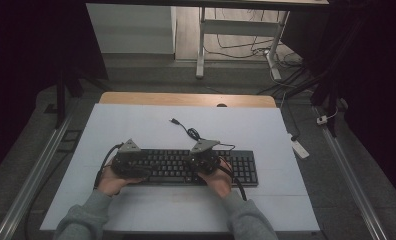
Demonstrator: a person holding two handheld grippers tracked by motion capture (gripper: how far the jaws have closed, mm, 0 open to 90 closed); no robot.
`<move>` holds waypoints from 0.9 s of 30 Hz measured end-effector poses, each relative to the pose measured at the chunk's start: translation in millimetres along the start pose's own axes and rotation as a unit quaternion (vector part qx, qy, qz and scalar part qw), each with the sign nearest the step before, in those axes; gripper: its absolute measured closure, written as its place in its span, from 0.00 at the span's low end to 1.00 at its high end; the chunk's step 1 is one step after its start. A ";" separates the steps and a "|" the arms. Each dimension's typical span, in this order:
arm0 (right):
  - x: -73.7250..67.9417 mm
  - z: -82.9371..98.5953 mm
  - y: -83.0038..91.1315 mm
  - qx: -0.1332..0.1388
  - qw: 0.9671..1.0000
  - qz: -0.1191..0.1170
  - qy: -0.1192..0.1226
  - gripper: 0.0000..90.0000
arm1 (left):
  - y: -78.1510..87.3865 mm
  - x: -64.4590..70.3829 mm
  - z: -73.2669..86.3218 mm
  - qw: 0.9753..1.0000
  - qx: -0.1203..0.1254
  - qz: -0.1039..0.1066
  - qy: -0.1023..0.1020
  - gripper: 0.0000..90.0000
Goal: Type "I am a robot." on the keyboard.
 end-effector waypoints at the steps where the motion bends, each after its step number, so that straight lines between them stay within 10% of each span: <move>1: 0.1 -0.2 -0.3 0.000 1.000 0.001 0.000 0.99 | -0.2 0.1 0.0 1.000 -0.001 0.000 -0.001 0.35; 27: 0.2 -2.2 -6.2 0.007 1.000 0.005 -0.001 1.00 | -1.9 1.7 0.0 1.000 -0.003 -0.004 -0.004 0.35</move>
Point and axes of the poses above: each handheld gripper's, and its own axes: y roughly backward along the jaws, z roughly out of its underside, x roughly to its right, the point moved 4 cm from there along -y, roughly forward along the jaws, and after that the axes turned 12 degrees about z, right-handed, at the moved point
